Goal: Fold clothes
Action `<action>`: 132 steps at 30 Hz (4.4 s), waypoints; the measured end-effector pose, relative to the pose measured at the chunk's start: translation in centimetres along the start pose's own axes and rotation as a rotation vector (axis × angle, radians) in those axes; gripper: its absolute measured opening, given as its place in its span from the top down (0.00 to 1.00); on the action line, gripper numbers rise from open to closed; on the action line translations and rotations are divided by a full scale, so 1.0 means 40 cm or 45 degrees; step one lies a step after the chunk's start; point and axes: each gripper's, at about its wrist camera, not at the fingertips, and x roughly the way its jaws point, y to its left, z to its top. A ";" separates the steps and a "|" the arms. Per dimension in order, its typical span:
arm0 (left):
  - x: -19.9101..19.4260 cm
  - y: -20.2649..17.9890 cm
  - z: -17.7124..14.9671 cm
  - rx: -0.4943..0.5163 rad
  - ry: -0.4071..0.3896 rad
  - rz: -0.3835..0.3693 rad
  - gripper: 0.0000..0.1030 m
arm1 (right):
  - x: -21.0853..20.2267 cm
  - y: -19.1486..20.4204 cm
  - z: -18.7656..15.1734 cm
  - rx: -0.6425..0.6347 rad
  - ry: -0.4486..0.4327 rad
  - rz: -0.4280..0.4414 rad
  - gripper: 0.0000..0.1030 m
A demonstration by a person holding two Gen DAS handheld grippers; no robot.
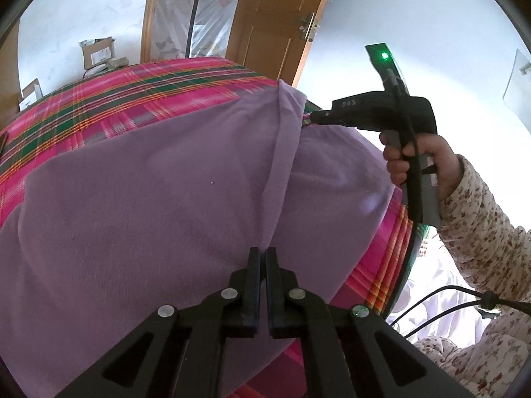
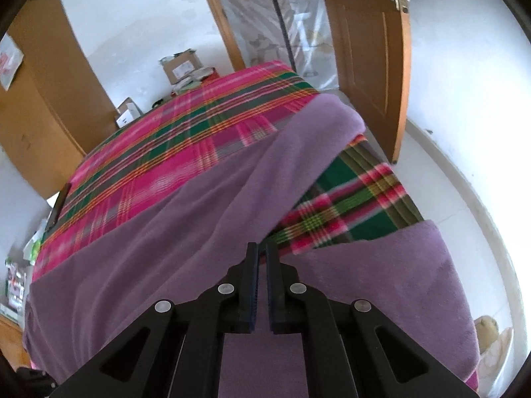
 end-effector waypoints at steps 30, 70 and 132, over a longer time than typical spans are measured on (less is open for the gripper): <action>0.011 -0.005 -0.001 -0.012 0.026 -0.008 0.97 | 0.125 0.088 0.090 -0.179 0.062 -0.166 0.93; 0.029 -0.048 0.006 0.039 0.043 0.146 0.79 | -0.027 -0.060 0.015 0.075 -0.022 0.114 0.70; -0.166 -0.099 0.071 0.077 -0.339 0.326 0.97 | -0.283 0.028 0.058 -0.081 -0.549 -0.023 0.95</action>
